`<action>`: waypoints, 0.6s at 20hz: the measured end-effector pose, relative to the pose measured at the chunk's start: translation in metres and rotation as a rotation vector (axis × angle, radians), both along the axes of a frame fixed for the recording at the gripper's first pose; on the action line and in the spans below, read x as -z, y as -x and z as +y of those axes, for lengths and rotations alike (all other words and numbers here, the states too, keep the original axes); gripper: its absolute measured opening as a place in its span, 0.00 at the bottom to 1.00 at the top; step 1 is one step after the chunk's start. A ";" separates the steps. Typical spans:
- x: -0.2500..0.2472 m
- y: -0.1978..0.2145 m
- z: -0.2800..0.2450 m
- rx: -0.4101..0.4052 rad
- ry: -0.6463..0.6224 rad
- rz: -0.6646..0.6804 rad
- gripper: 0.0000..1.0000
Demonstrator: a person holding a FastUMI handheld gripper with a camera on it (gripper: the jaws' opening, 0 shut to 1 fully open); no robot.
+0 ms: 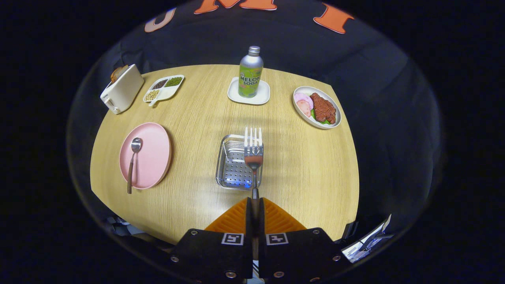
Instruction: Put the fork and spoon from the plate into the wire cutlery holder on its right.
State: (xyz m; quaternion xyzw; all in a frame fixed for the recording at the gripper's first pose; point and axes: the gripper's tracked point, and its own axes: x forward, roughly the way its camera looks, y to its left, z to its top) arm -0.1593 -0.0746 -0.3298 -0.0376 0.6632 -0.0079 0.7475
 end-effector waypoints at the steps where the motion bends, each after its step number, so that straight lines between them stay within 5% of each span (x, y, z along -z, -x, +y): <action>1: 0.002 0.003 -0.002 -0.004 0.001 0.015 0.06; 12: 0.027 -0.010 0.003 0.027 -0.021 0.045 0.07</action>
